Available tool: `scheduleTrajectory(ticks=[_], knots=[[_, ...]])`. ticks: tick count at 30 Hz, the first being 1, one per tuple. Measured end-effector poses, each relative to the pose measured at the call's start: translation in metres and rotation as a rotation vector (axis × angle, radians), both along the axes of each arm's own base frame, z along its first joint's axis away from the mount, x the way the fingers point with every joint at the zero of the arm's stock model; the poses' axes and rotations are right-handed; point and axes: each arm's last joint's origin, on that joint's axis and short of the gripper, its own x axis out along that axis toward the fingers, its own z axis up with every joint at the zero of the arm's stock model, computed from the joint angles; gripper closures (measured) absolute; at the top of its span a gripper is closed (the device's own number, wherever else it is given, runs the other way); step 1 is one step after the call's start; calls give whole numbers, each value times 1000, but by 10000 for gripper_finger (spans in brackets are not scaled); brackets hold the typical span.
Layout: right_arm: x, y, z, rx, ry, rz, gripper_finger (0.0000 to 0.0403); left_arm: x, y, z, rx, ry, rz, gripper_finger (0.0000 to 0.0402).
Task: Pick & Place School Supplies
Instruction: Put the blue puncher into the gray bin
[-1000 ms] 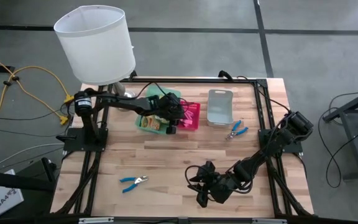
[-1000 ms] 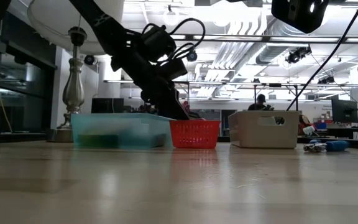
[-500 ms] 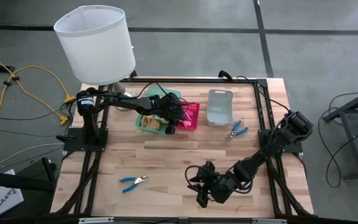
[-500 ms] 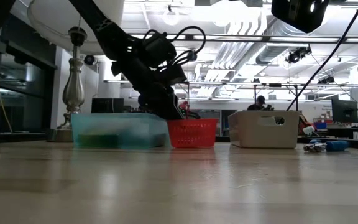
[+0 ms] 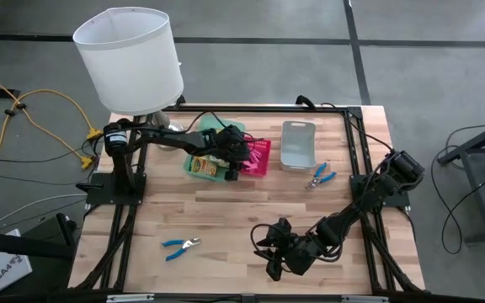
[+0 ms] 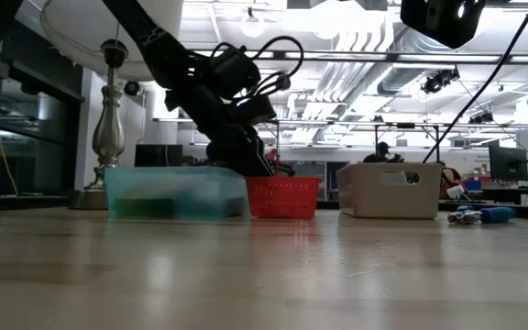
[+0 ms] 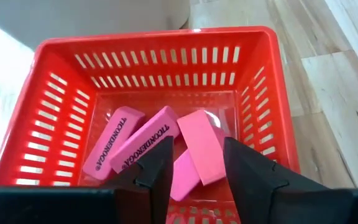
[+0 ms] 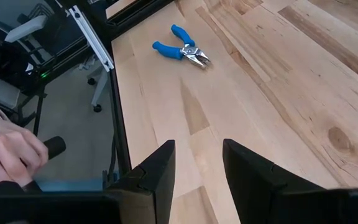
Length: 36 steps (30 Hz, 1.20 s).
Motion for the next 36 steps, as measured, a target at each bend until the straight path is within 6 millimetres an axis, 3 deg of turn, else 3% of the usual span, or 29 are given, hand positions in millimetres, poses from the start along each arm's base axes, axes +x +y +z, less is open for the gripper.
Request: scheduleTrajectory(ticks=[14, 19, 25, 36], knots=[[0, 0, 0, -3, 0, 2, 277, 6, -5, 9, 7, -88, -4, 263], [0, 0, 0, -4, 1, 2, 277, 2, -14, 34, -5, -148, -7, 263], [-2, -3, -3, -34, 34, -6, 277, -16, -28, 65, -84, -138, -16, 263], [-8, -32, -21, -122, 262, -160, 277, -44, -65, 95, -190, -54, -34, 263]])
